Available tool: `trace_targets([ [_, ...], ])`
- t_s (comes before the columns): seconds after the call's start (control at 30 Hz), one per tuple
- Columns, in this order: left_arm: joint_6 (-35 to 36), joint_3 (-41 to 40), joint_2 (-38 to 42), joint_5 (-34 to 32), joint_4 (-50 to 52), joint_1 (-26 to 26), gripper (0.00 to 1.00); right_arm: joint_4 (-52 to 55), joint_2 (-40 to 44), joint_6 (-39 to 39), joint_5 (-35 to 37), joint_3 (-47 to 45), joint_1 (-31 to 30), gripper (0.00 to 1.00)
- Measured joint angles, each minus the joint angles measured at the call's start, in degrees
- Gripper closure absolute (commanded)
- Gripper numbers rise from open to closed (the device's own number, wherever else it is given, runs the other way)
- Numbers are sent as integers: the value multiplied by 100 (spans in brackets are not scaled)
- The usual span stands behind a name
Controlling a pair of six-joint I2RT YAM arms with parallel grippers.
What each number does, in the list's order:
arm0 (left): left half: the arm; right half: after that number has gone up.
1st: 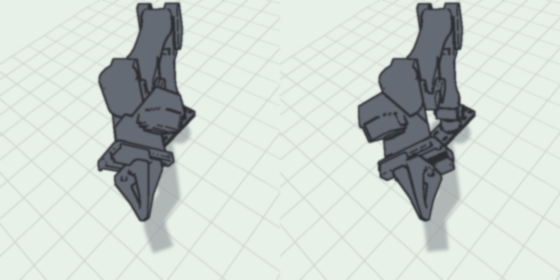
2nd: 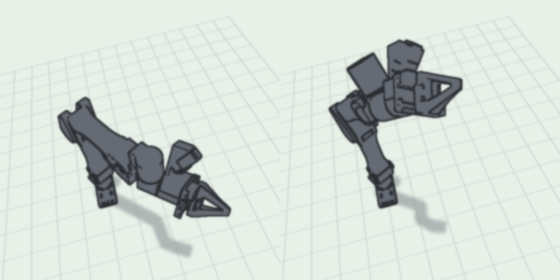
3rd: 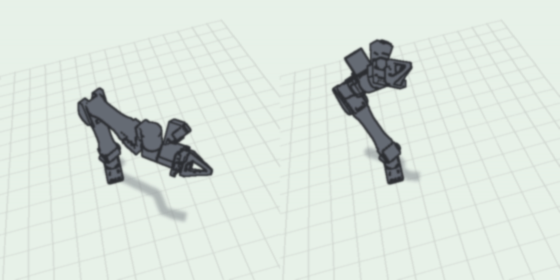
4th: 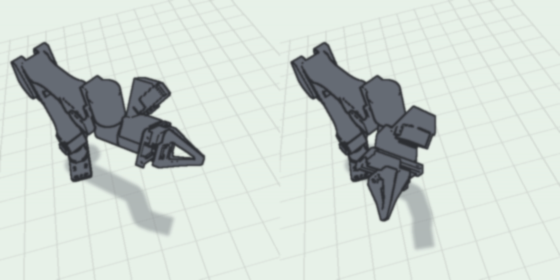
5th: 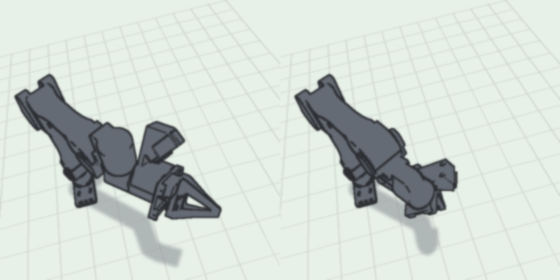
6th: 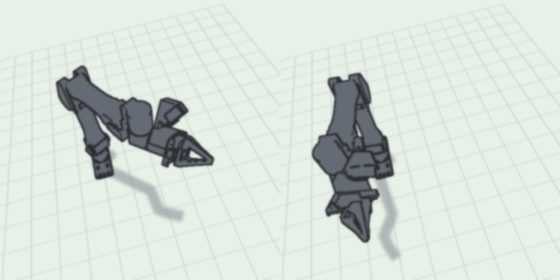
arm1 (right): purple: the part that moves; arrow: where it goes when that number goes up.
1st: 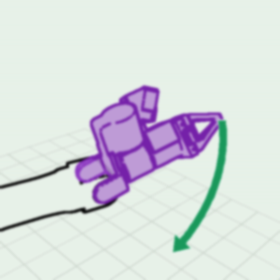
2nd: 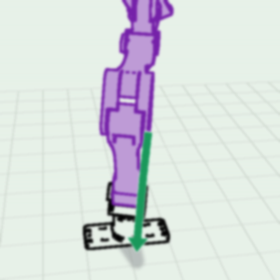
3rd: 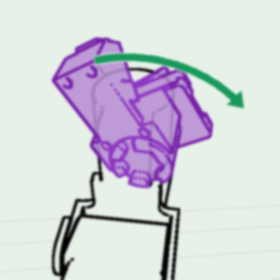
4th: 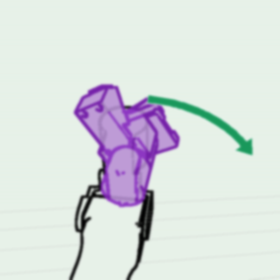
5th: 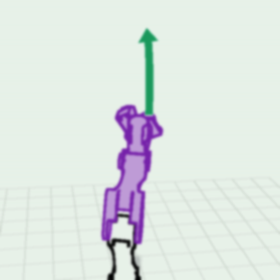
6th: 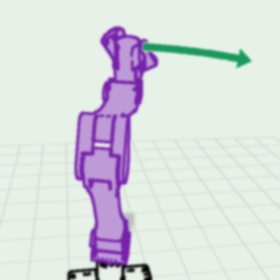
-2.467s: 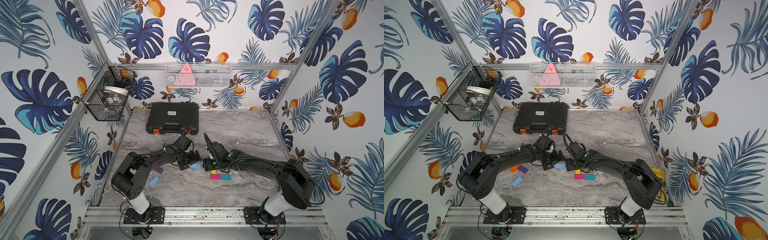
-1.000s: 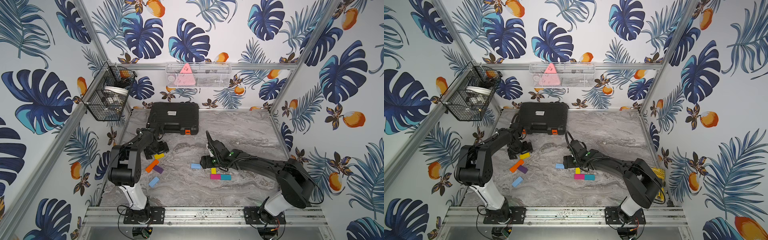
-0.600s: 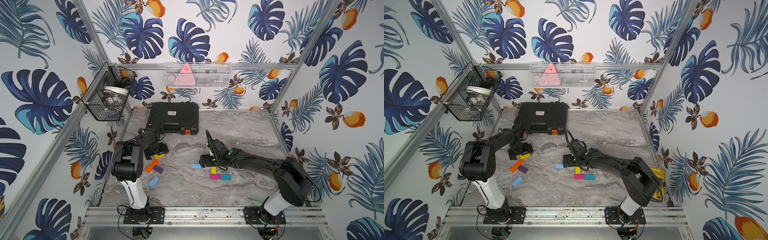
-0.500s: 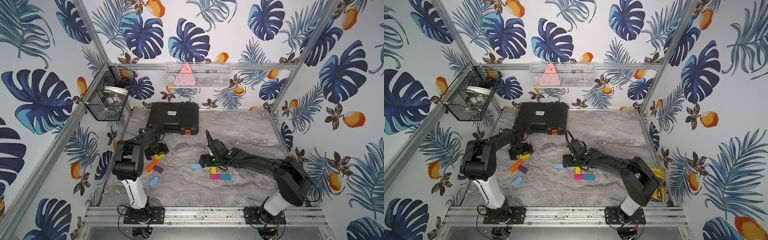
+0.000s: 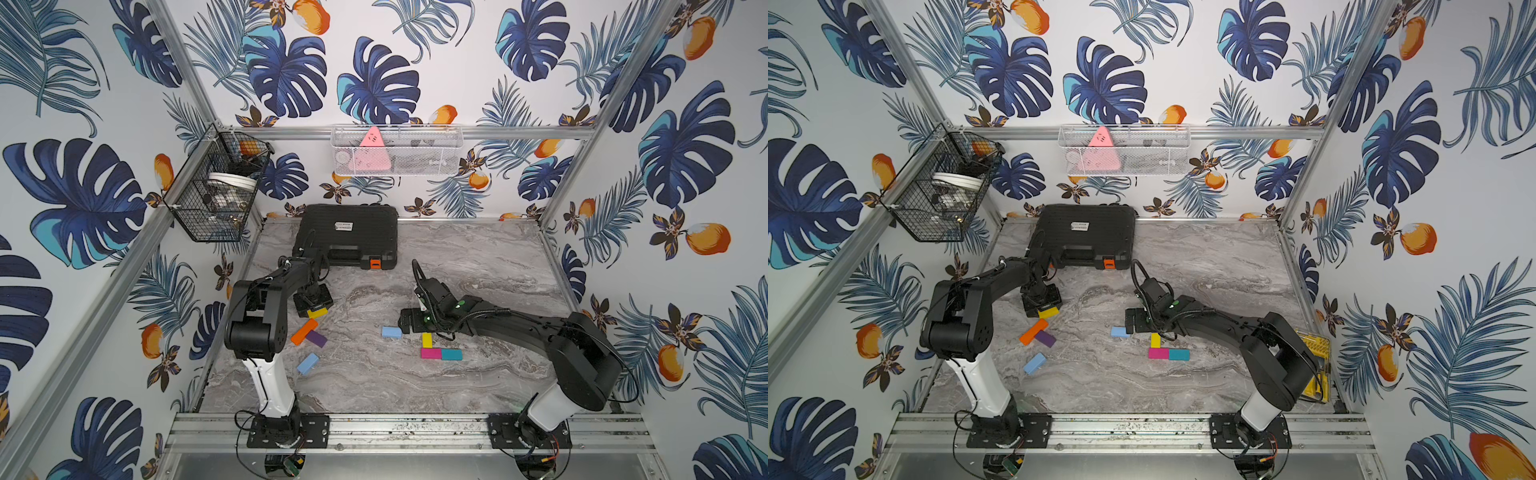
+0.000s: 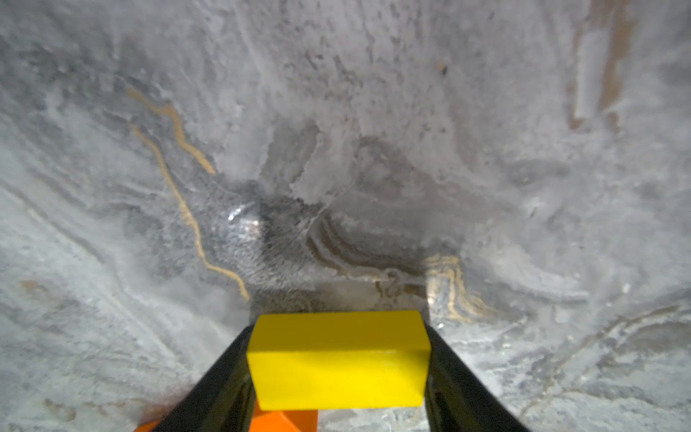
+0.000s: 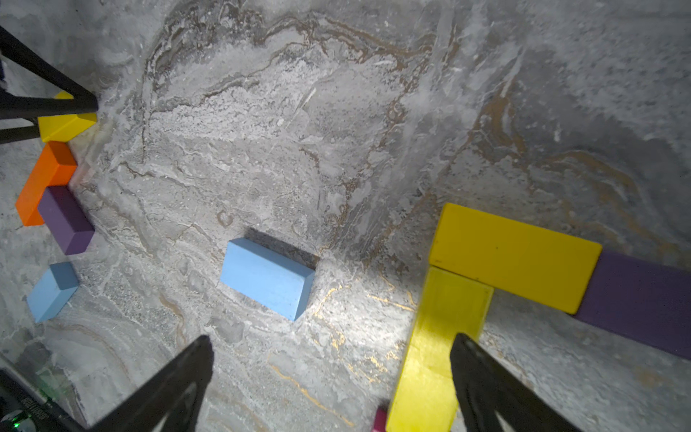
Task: Assemble the letter c with building blocks
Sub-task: Pick up the building block from the center of the board.
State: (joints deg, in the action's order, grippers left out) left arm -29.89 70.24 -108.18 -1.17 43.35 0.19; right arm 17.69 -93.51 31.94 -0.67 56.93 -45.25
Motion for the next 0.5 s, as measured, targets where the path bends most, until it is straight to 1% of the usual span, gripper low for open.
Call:
trace_targets([
  [0.17, 7, 179, -4, 142, 13, 61, 39, 0, -11, 15, 0, 0, 2, 0],
  [0.3, 15, 426, 151, 157, 37, 245, 39, 0, -44, 15, -55, 17, 2, 0],
  [0.43, 114, 555, 376, 212, 48, 627, 39, 0, -50, 15, -138, 31, 2, 0],
  [0.5, 138, 535, 511, 236, 83, 942, 38, 0, -50, 15, -166, 31, 2, 0],
])
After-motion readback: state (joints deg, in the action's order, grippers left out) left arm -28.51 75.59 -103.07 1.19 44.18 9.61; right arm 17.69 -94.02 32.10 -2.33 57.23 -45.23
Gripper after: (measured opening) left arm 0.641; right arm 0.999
